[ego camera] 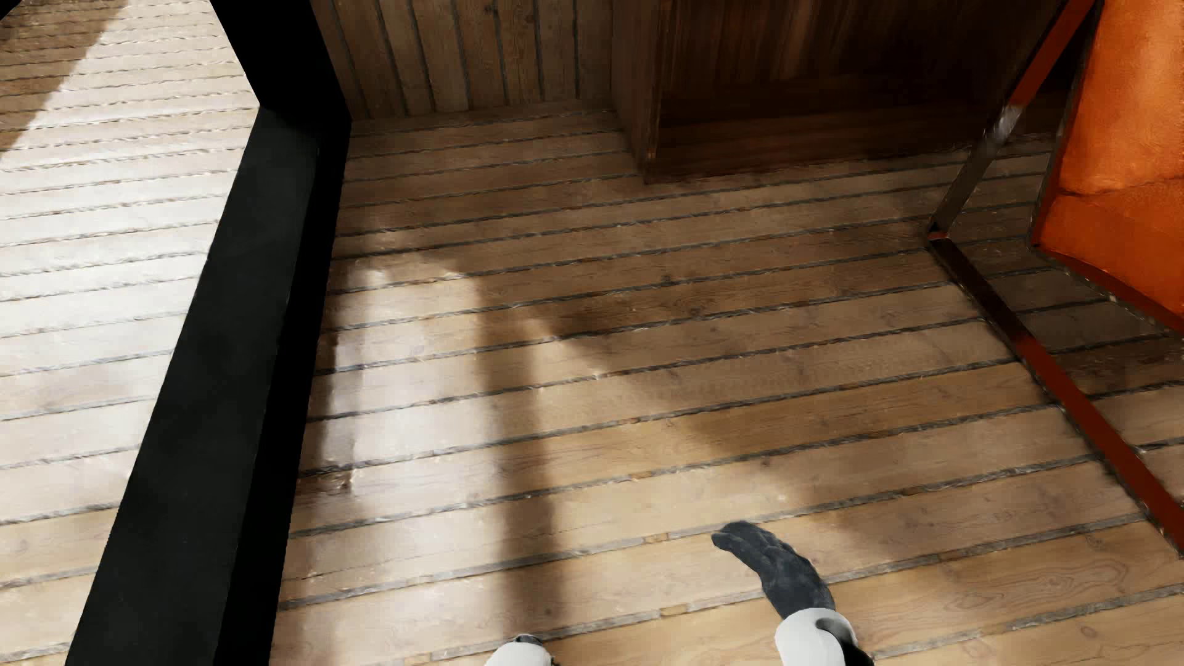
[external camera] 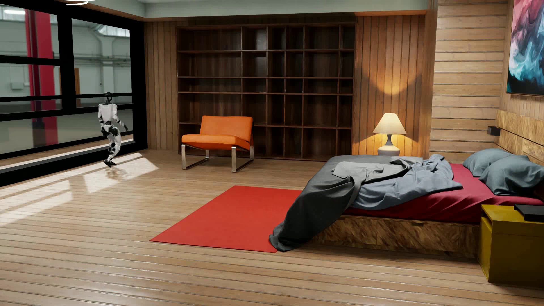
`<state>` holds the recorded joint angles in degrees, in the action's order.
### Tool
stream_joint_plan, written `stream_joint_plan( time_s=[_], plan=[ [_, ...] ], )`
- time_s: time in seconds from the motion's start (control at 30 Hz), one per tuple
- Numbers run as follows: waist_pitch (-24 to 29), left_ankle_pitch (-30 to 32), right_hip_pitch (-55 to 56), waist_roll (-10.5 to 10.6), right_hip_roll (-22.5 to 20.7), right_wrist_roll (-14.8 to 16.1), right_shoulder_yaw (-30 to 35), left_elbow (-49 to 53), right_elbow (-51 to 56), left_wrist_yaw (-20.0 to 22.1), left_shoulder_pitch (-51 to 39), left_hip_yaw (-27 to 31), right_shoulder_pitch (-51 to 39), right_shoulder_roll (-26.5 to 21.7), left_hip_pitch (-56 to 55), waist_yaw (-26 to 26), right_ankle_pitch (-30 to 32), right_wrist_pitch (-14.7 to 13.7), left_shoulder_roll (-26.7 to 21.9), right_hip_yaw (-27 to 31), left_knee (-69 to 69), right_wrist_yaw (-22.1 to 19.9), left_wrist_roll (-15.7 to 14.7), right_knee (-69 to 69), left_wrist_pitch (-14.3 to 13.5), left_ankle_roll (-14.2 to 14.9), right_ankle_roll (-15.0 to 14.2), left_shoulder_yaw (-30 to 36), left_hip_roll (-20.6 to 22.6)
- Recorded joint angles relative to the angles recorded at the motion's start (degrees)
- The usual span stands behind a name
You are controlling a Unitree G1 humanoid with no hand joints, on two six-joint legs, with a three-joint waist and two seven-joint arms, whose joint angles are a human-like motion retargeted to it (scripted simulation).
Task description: Head to the bed
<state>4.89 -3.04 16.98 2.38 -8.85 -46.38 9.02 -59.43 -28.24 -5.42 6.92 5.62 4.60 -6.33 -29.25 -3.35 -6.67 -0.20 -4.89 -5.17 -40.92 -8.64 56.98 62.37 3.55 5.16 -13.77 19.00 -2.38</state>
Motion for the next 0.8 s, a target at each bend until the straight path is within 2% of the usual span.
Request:
stream_joint_plan(
  time_s=[0.03, 0.07, 0.1, 0.13, 0.17, 0.2, 0.23, 0.27, 0.3, 0.33, 0.37, 0.43, 0.47, 0.5, 0.57, 0.6, 0.63, 0.7, 0.73, 0.77, 0.8],
  plan=[
    [0.0, -1.0, 3.3, -0.9, 4.7, 0.0, -0.3, -1.6, -1.1, -1.6, -2.9, -2.3, 0.2, -0.4, 1.0, -0.5, -0.4, 2.0, -1.0, -1.8, -0.5, -0.8, 2.7, 5.0, 0.6, -0.2, -0.2, 1.9, 0.0],
    [-0.1, -1.1, 5.7, -1.7, 10.7, -0.2, 0.1, -2.2, -3.2, -1.5, -5.9, -3.5, 0.3, -0.7, 2.7, -0.7, -1.4, 3.5, -2.1, -3.6, 0.6, -0.7, 4.7, 5.7, 2.4, -0.3, 1.5, 2.0, 0.3],
    [-0.3, -0.4, 6.9, -2.4, 16.6, -0.7, 1.0, -1.4, -6.1, 1.0, -8.5, -3.9, 0.2, -1.3, 4.6, -0.5, -2.2, 4.5, -2.8, -6.9, 2.6, 0.6, 4.7, 1.9, 5.1, -0.2, 6.4, -0.5, 0.7],
    [-0.4, 0.8, 7.1, -3.0, 20.5, -1.2, 1.8, 1.0, -9.2, 5.2, -10.5, -3.8, 0.1, -2.1, 6.4, -0.2, -3.4, 5.1, -2.9, -10.0, 4.7, 2.6, 2.2, -5.9, 7.1, 0.0, 10.6, -5.3, 1.0],
    [-0.6, 1.9, 6.5, -3.3, 22.3, -1.8, 2.2, 4.4, -11.9, 9.4, -12.1, -3.3, 0.3, -2.8, 8.0, 0.2, -3.4, 5.9, -2.5, -12.1, 6.8, 4.5, -2.3, -16.4, 7.0, 0.3, 12.3, -10.8, 1.5],
    [-0.7, 2.6, 5.7, -3.3, 22.0, -2.3, 2.0, 7.9, -14.0, 12.1, -14.2, -2.2, 0.8, -3.2, 9.2, 0.7, 0.2, 7.1, -2.1, -11.7, 8.6, 6.2, -7.2, -27.8, 5.0, 0.6, 12.0, -14.6, 2.0],
    [-0.8, 2.4, 5.3, -3.2, 20.8, -2.4, 1.3, 11.5, -15.5, 13.3, -16.3, -0.5, 1.3, -3.4, 10.0, 1.0, 6.5, 8.0, -2.8, -9.1, 9.6, 6.9, -10.7, -36.2, 2.2, 0.9, 10.8, -15.5, 2.6],
    [-0.7, 1.4, 5.2, -2.9, 20.8, -2.3, 0.3, 15.2, -16.2, 14.0, -18.8, 1.2, 2.3, -3.4, 10.1, 1.1, 8.7, 8.7, -4.3, -8.1, 9.5, 6.2, -11.8, -38.4, -0.2, 1.3, 10.6, -13.9, 3.2],
    [-0.6, 0.4, 5.5, -2.7, 21.7, -1.5, -0.9, 19.1, -16.4, 15.2, -21.1, 2.6, 3.4, -3.1, 9.5, 1.0, 6.6, 8.9, -6.1, -9.4, 8.7, 4.3, -11.1, -36.9, -1.6, 1.6, 11.5, -11.6, 3.9],
    [-0.5, -0.4, 6.0, -2.3, 22.5, -0.5, -1.8, 23.1, -16.8, 16.9, -22.6, 3.6, 4.2, -2.8, 8.8, 0.9, 5.5, 8.9, -7.2, -11.2, 8.1, 2.3, -10.1, -35.3, -2.0, 1.6, 12.4, -10.3, 4.2],
    [-0.5, -1.3, 6.2, -1.8, 23.0, 0.2, -1.7, 26.8, -17.7, 19.1, -22.7, 3.4, 4.7, -2.9, 8.3, 1.0, 5.2, 8.8, -6.7, -12.6, 7.6, 1.6, -10.3, -34.6, -1.7, 0.9, 12.8, -10.5, 3.9],
    [-0.9, -5.1, 5.4, -0.9, 23.0, -0.8, 0.8, 32.2, -18.9, 22.5, -20.1, -0.6, 4.5, -4.8, 8.4, 1.4, 6.2, 8.9, -3.0, -14.5, 5.6, 4.1, -15.3, -35.0, -1.4, 1.0, 12.8, -12.1, 1.9],
    [-1.1, -6.8, 4.9, -0.5, 22.7, -1.4, 1.5, 33.4, -18.5, 22.0, -18.3, -2.3, 4.3, -5.6, 8.8, 1.6, 6.9, 8.9, -1.9, -14.8, 3.1, 4.6, -17.3, -35.4, -2.0, 1.3, 12.6, -11.0, 1.1],
    [-1.2, -7.8, 4.5, -0.2, 22.4, -0.9, 1.1, 33.4, -17.5, 19.5, -16.7, -2.7, 4.2, -5.7, 9.3, 1.7, 7.5, 9.1, -2.2, -14.9, 0.0, 3.8, -16.6, -35.6, -3.3, 1.1, 12.5, -8.4, 1.1],
    [-1.6, -9.1, 4.2, 0.3, 21.6, 2.4, -1.7, 29.8, -14.4, 10.5, -13.8, -0.4, 4.5, -4.4, 10.9, 1.8, 8.5, 9.3, -3.4, -14.3, -5.7, 0.5, -8.5, -35.2, -6.0, 1.3, 12.3, -4.5, 2.6],
    [-1.7, -9.9, 4.5, 0.4, 21.0, 4.3, -2.9, 26.2, -12.6, 7.0, -12.2, 1.9, 4.6, -3.6, 12.2, 1.8, 8.7, 9.0, -2.5, -13.6, -7.3, -1.0, -5.2, -34.4, -5.4, 1.9, 12.4, -5.6, 3.7],
    [-1.7, -10.5, 5.3, 0.5, 20.5, 5.7, -3.5, 21.8, -10.7, 5.9, -10.7, 5.0, 4.5, -3.1, 13.6, 1.8, 8.9, 8.7, -0.4, -12.5, -8.1, -2.0, -4.4, -33.1, -2.6, 2.6, 12.4, -8.6, 5.2],
    [-1.5, -10.7, 7.8, 0.1, 19.6, 6.9, -3.8, 10.8, -6.6, 8.2, -8.9, 11.6, 4.2, -2.3, 16.9, 2.0, 9.1, 7.7, 3.4, -9.7, -6.6, -3.1, -6.3, -29.6, 4.3, 3.1, 12.7, -14.6, 8.5],
    [-1.1, -10.7, 9.4, -0.4, 19.1, 7.1, -3.9, 4.7, -4.3, 7.3, -8.6, 13.7, 4.2, -2.0, 18.1, 2.2, 9.7, 6.5, 3.7, -8.1, -4.8, -3.4, -5.7, -28.3, 5.9, 1.9, 13.0, -14.7, 9.5],
    [-0.7, -11.8, 10.9, -0.9, 18.1, 6.9, -3.6, -1.4, -1.4, 3.4, -8.9, 13.1, 4.2, -1.7, 18.5, 2.7, 11.1, 5.0, 3.2, -6.4, -2.6, -3.6, -3.1, -28.7, 5.8, 0.1, 13.2, -12.4, 9.3],
    [-0.3, -13.3, 12.1, -1.5, 16.6, 6.2, -2.9, -6.6, 1.7, -1.9, -9.6, 9.6, 4.0, -1.4, 17.7, 3.4, 14.0, 3.2, 2.4, -4.7, -0.4, -3.6, 0.2, -31.7, 4.2, -1.8, 12.8, -9.1, 7.8]
  ],
)
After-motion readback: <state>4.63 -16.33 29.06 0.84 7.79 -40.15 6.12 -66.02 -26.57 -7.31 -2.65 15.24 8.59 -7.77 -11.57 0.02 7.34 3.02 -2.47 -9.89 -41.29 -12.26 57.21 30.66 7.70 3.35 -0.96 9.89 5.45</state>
